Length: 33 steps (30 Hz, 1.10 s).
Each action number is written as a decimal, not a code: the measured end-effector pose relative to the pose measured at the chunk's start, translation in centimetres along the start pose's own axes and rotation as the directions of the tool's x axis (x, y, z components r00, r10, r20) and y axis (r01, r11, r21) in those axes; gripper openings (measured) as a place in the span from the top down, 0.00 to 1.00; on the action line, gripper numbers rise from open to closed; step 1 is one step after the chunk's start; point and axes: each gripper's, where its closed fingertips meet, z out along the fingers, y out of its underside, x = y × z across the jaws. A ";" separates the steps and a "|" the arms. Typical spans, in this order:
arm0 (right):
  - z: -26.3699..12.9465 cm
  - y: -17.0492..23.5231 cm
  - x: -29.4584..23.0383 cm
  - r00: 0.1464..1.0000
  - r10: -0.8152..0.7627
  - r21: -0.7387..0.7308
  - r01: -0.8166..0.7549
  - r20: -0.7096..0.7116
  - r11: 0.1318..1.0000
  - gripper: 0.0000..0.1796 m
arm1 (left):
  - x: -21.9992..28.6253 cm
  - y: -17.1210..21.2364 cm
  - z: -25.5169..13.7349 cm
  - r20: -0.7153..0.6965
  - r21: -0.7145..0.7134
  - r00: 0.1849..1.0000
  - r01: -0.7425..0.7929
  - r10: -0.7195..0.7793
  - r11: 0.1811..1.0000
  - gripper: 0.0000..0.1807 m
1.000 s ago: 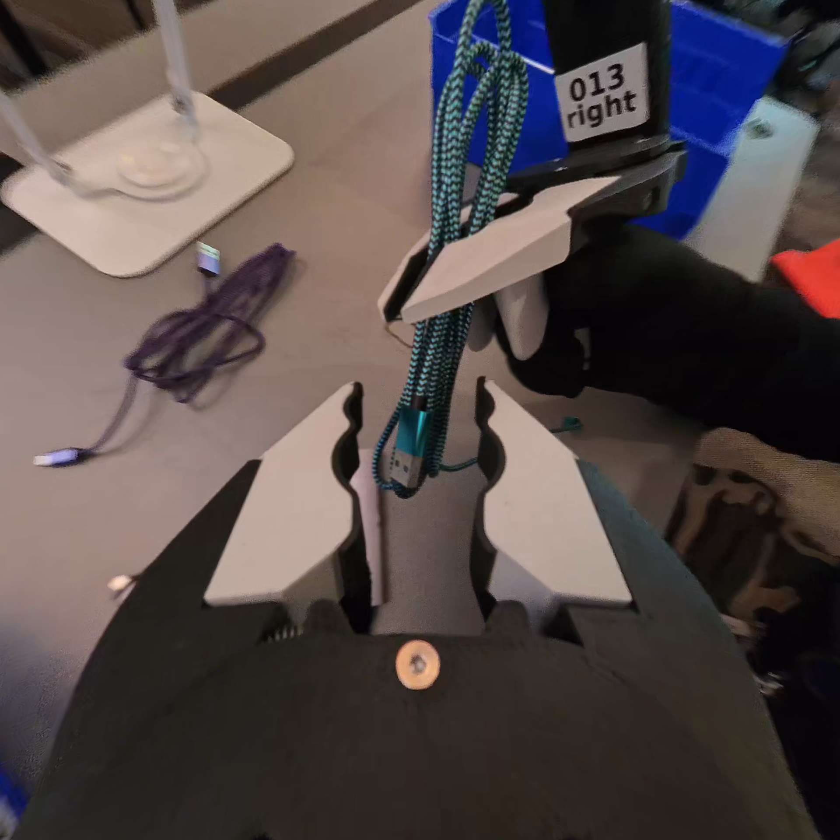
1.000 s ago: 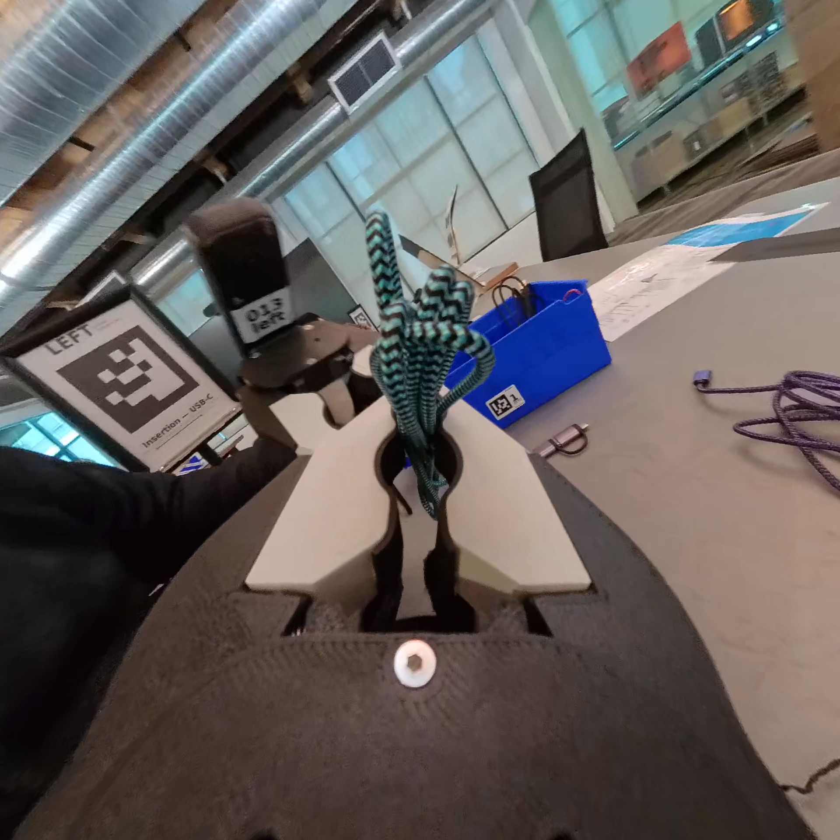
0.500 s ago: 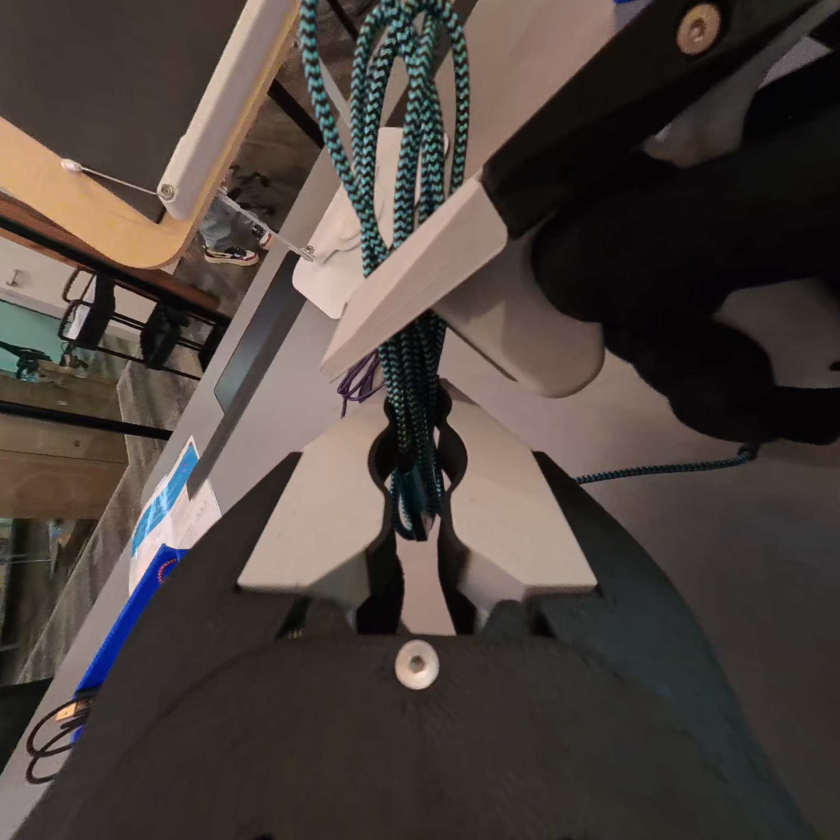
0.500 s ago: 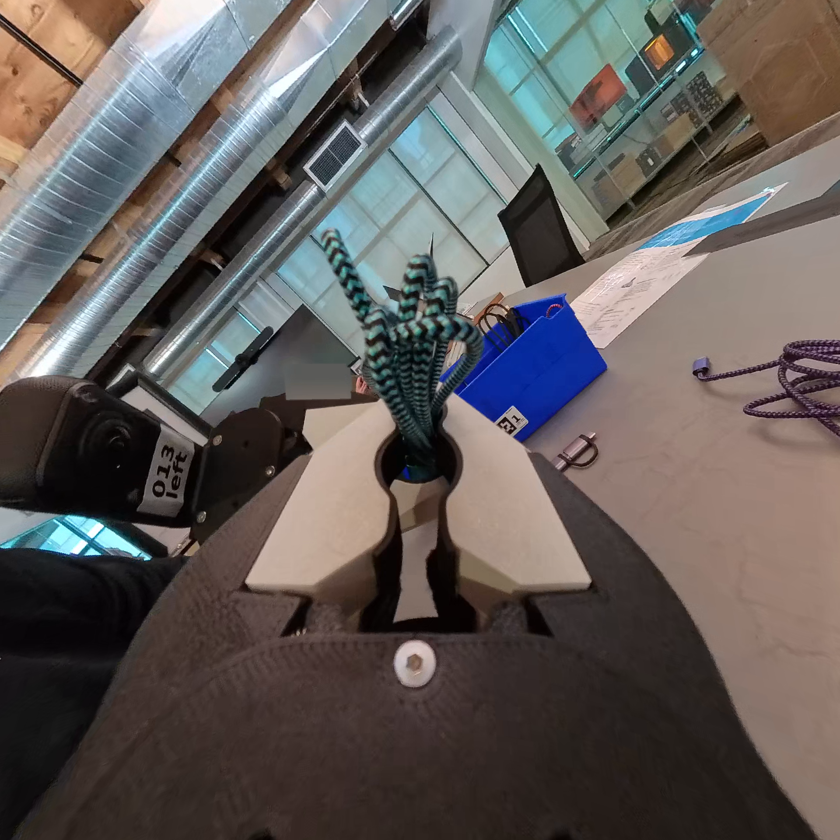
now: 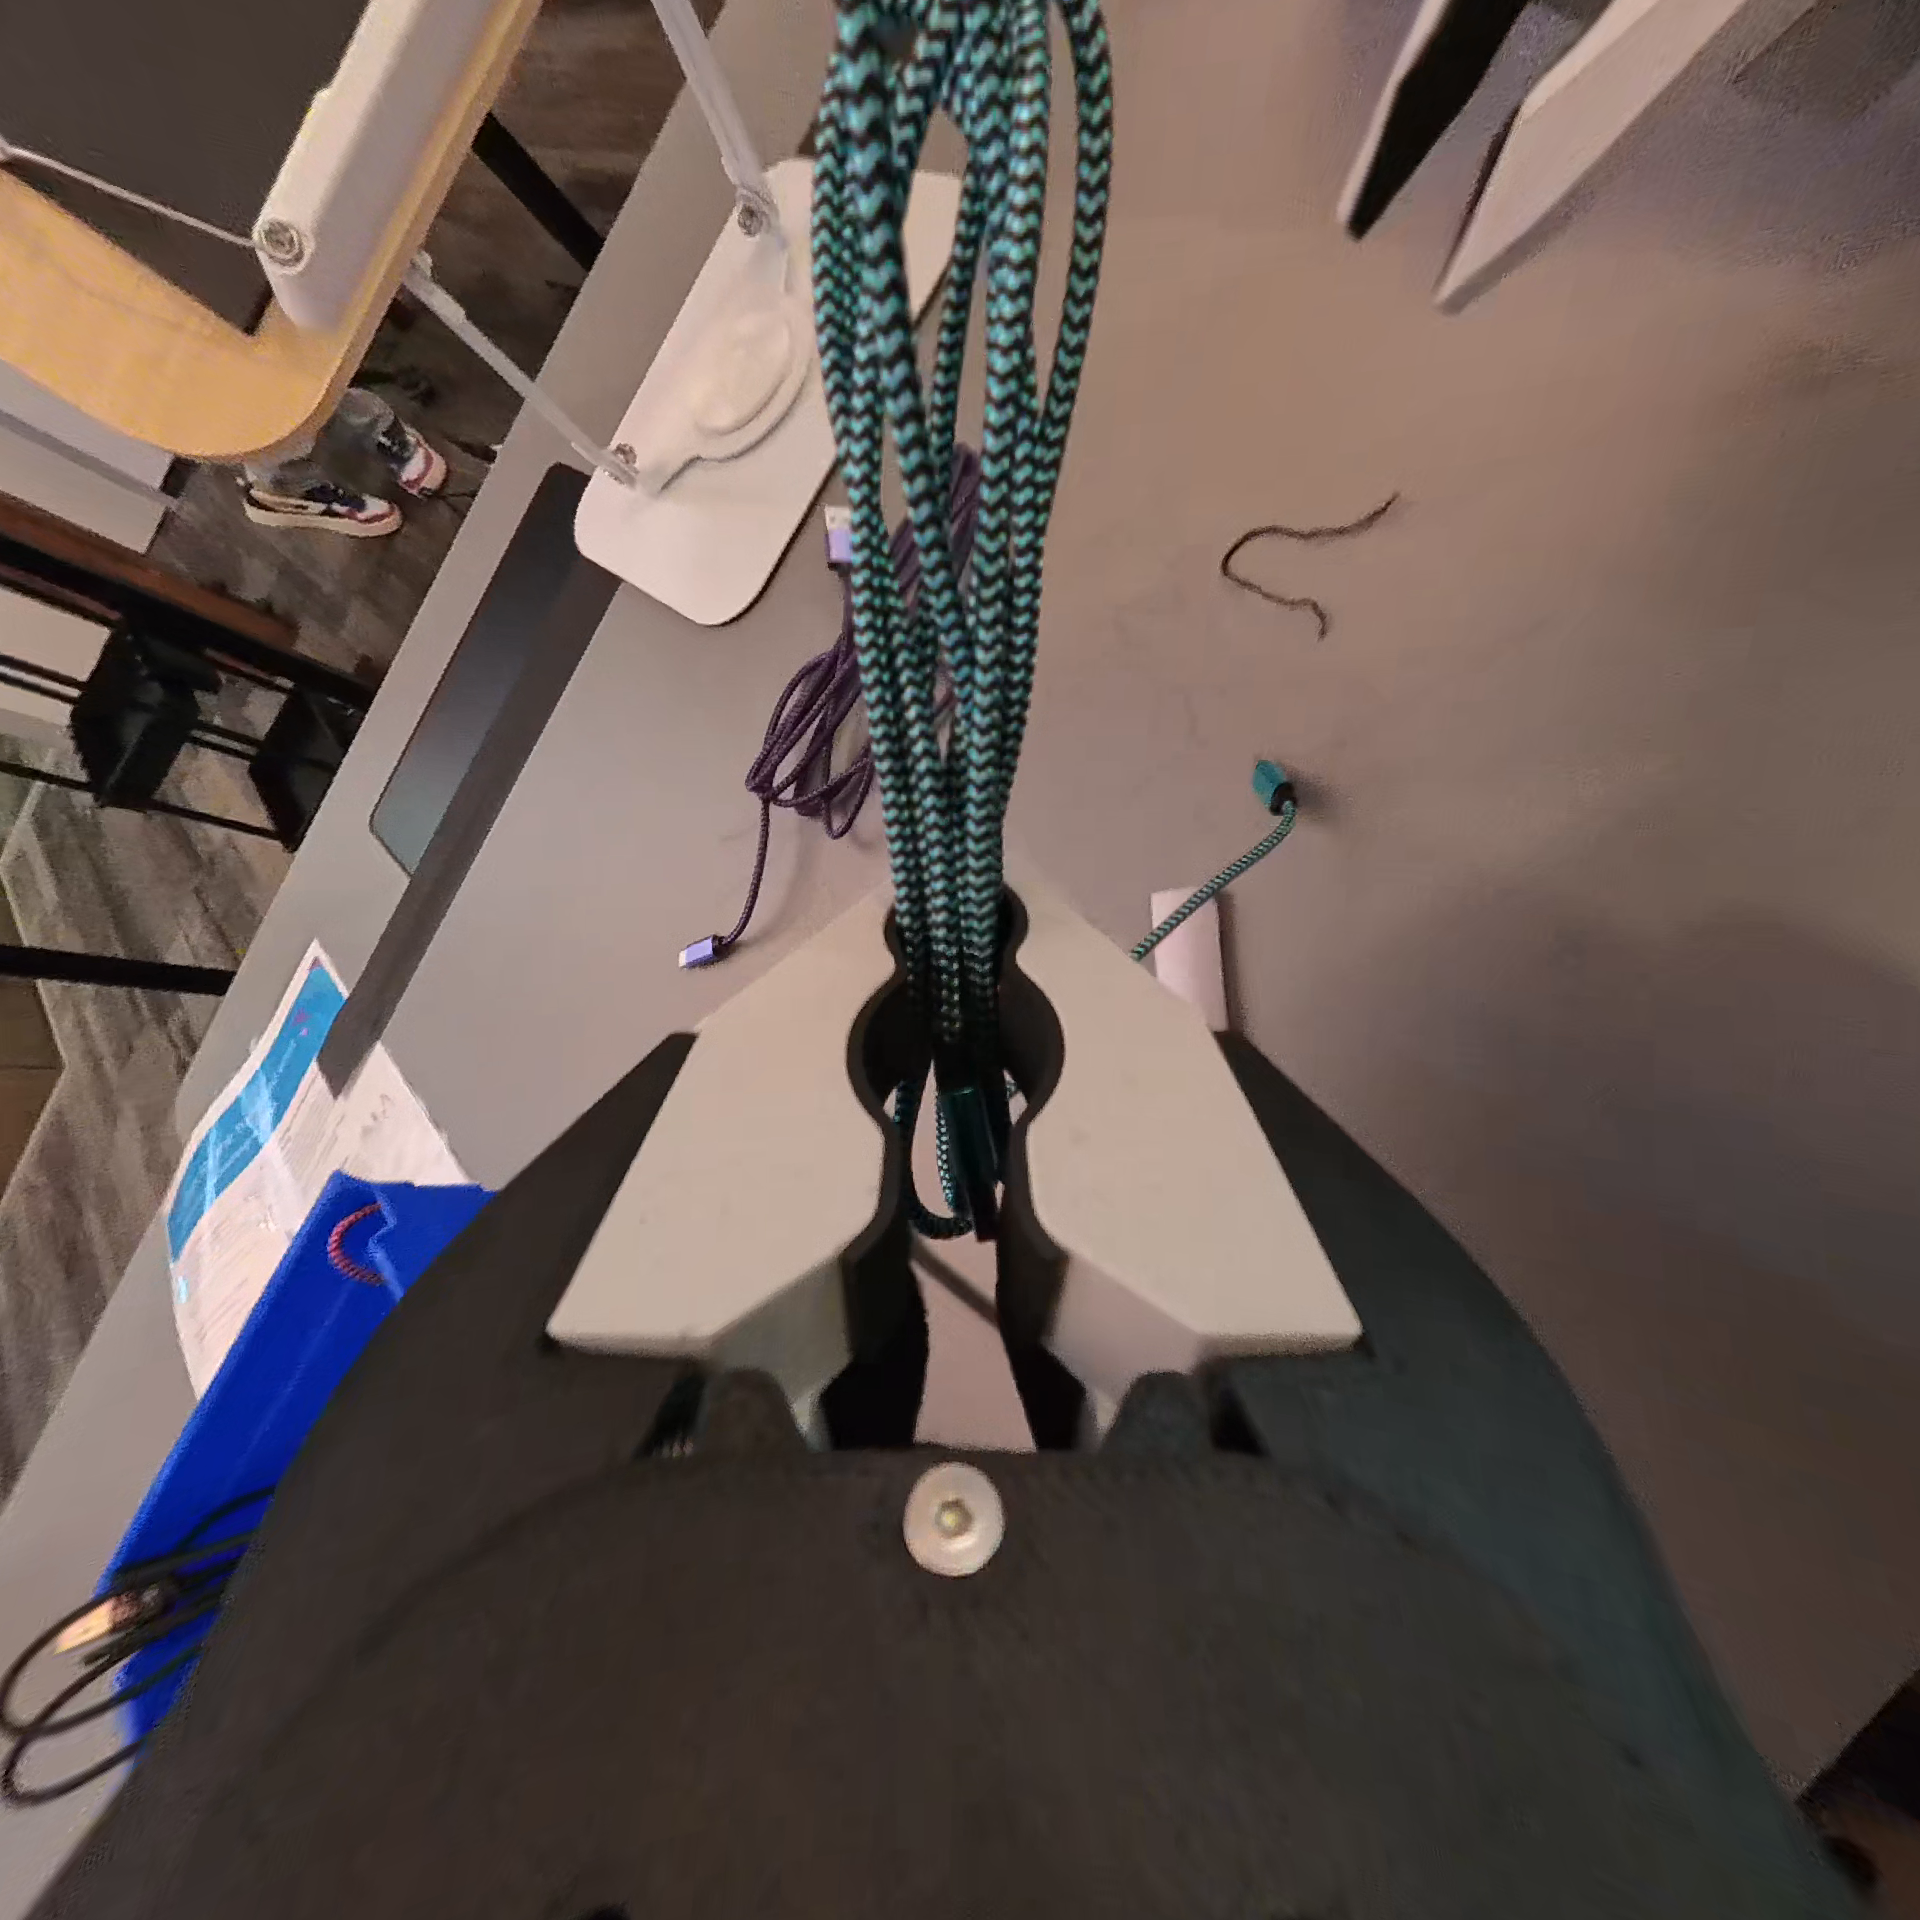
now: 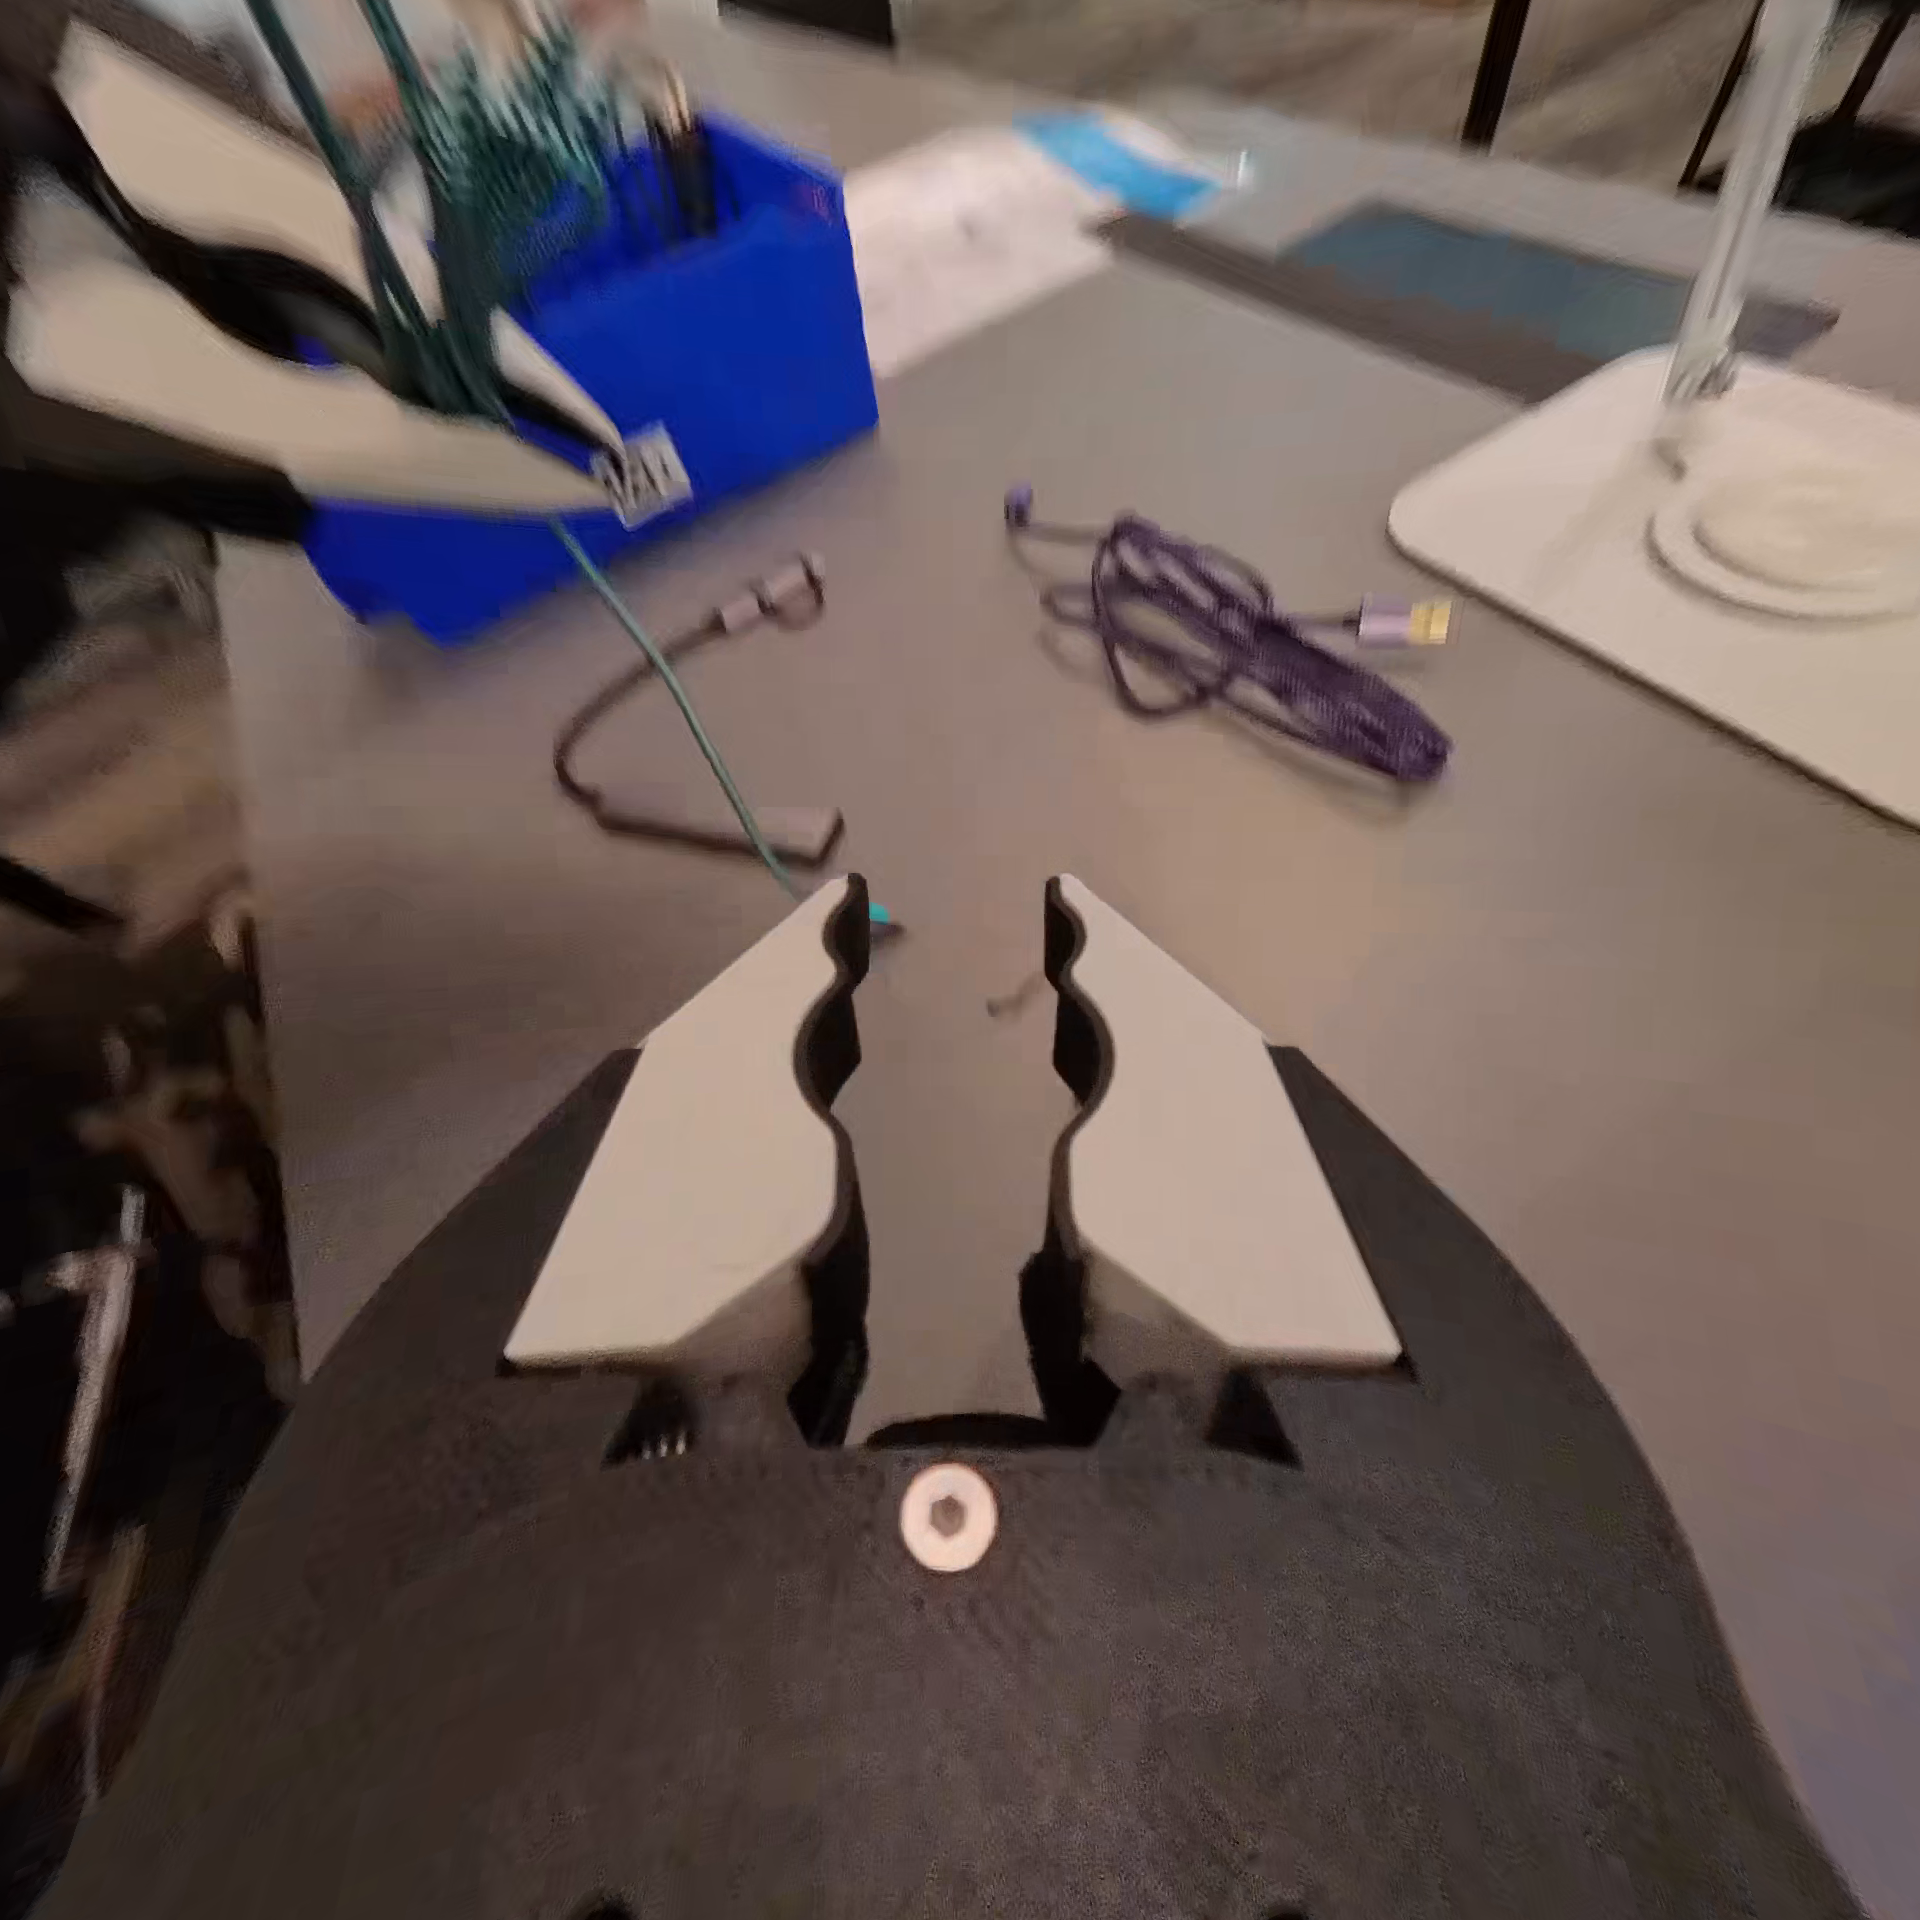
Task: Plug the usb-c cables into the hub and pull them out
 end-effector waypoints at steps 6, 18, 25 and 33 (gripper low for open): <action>2.2 6.7 2.4 0.997 -0.042 -0.335 0.017 -0.067 0.942 0.83 | 0.3 1.2 -0.2 -0.029 -0.062 0.999 -0.048 0.046 0.997 0.97; 4.0 8.1 3.7 0.989 -0.096 -0.329 0.053 -0.115 0.943 1.00 | 0.6 1.7 0.6 -0.052 -0.066 0.997 -0.052 0.048 0.996 0.97; 1.1 -0.5 1.0 0.981 -0.189 0.004 0.190 -0.050 0.982 1.00 | 0.4 1.1 0.9 -0.083 -0.032 0.996 -0.046 0.043 0.998 0.97; -3.3 -9.2 -5.0 0.918 -0.368 0.334 0.305 0.145 0.892 1.00 | 0.6 0.3 0.6 -0.143 0.005 0.989 -0.045 0.046 0.999 0.97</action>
